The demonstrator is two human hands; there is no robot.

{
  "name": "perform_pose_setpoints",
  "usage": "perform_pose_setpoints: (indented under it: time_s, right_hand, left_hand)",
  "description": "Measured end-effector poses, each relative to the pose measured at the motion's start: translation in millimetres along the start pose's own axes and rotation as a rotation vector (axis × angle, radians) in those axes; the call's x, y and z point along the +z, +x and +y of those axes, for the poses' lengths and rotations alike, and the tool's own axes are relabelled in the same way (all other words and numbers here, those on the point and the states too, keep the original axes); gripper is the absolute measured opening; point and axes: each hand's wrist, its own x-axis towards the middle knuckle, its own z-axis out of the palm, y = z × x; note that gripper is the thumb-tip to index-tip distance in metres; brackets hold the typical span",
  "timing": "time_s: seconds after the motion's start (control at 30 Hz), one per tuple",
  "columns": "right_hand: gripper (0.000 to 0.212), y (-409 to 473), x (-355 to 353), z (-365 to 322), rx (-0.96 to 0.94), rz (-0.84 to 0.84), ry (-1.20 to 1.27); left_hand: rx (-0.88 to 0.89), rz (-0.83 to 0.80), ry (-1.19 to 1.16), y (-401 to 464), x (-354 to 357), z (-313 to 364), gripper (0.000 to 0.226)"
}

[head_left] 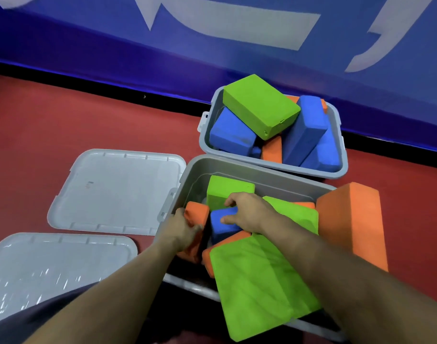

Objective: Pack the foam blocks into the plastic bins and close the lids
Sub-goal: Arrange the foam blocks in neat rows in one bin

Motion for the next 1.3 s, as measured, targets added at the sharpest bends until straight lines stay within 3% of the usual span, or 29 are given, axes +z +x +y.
perform_pose_setpoints:
  time_s: [0.23,0.47,0.83,1.13,1.2,1.3]
  right_hand:
    - [0.077,50.2,28.2,-7.2,-0.090,-0.190,-0.332]
    - [0.093,75.6,48.3,-3.6,-0.123,-0.288,-0.447]
    - [0.077,75.4,33.1,27.2,-0.171,-0.323,-0.589]
    - [0.095,78.0,33.7,33.3,-0.157,-0.389,-0.565]
    - [0.087,74.8,31.6,29.3,-0.282,-0.292,-0.528]
    - [0.047,69.6,36.2,15.4,-0.432,-0.283,-0.437]
  left_hand:
    - [-0.045,-0.031,-0.131,6.0,22.8,-10.4,0.103]
    - [-0.075,-0.004,-0.173,14.4,30.6,-12.3,0.088]
    - [-0.094,-0.035,-0.120,11.0,32.0,-18.1,0.075]
    - [-0.074,-0.063,-0.046,5.2,32.5,-20.2,0.075]
    - [-0.086,-0.045,-0.061,6.2,31.9,-23.5,0.077]
    - [-0.098,-0.041,-0.106,6.9,32.0,-26.0,0.080]
